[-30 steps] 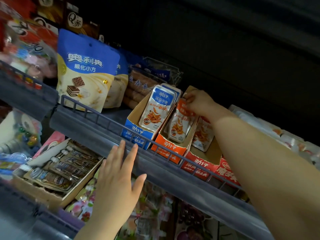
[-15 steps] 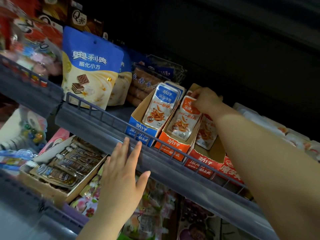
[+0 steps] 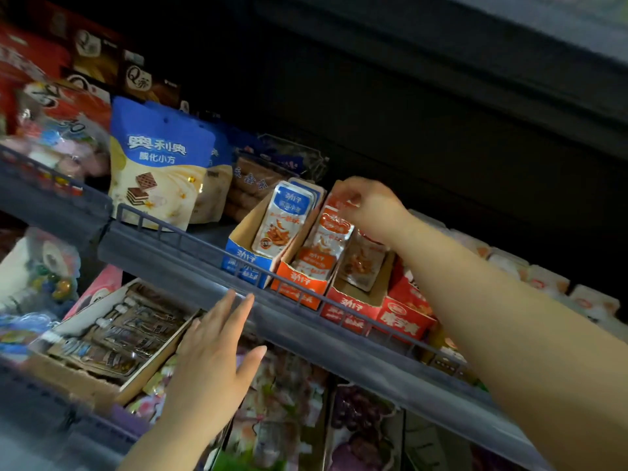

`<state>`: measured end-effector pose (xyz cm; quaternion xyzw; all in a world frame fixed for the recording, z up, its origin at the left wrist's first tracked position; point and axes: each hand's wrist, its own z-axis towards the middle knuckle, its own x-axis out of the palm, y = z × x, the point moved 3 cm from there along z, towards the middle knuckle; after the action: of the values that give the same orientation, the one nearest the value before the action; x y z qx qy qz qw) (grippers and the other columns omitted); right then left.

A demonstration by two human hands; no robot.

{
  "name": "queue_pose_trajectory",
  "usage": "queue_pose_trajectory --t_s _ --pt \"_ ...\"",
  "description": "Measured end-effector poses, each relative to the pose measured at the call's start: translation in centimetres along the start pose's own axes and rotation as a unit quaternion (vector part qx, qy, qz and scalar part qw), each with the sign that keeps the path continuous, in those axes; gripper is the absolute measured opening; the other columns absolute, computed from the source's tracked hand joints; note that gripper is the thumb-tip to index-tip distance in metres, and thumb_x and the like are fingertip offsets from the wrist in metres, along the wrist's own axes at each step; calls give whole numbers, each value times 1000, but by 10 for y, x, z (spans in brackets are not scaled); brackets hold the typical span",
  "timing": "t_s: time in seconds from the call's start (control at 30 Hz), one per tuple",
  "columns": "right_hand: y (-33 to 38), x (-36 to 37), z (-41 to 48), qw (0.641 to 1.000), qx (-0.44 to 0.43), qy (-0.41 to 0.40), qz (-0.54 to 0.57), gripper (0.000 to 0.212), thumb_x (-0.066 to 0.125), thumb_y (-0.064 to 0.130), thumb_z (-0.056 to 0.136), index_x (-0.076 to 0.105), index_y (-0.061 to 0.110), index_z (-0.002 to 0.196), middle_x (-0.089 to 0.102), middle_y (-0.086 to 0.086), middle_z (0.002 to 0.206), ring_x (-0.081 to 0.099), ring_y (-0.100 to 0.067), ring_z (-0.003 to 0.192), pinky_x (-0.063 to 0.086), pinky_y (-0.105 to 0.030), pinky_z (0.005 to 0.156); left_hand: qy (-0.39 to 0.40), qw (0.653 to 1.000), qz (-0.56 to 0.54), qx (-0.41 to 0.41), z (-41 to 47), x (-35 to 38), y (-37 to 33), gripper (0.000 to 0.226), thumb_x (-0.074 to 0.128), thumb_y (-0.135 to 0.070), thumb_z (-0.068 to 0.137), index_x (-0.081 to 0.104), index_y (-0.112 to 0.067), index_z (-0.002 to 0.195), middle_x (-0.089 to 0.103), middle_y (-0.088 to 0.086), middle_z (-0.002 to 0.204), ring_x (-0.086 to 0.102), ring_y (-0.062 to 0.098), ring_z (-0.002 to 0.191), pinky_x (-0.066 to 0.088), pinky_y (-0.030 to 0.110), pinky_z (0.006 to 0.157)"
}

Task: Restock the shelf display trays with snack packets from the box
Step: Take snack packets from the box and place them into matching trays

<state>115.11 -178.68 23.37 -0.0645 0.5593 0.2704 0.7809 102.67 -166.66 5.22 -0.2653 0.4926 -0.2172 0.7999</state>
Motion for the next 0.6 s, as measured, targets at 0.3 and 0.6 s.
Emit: queue_pose_trajectory --t_s 0.3,0.6 --pt "-7 -34 -145 990 -66 93 77 18 59 6 86 65 9 103 57 8 86 49 7 72 40 -2 69 112 990 -18 78 -61 13 -38 38 42 -35 94 42 -33 132 46 -19 132 43 -3 120 31 13 100" --pt "-115 49 -296 957 122 200 173 18 58 3 85 66 4 101 58 5 82 50 9 61 39 -2 64 327 943 55 19 -169 117 -50 34 39 -35 96 46 -32 129 48 -17 132 45 0 120 35 13 93"
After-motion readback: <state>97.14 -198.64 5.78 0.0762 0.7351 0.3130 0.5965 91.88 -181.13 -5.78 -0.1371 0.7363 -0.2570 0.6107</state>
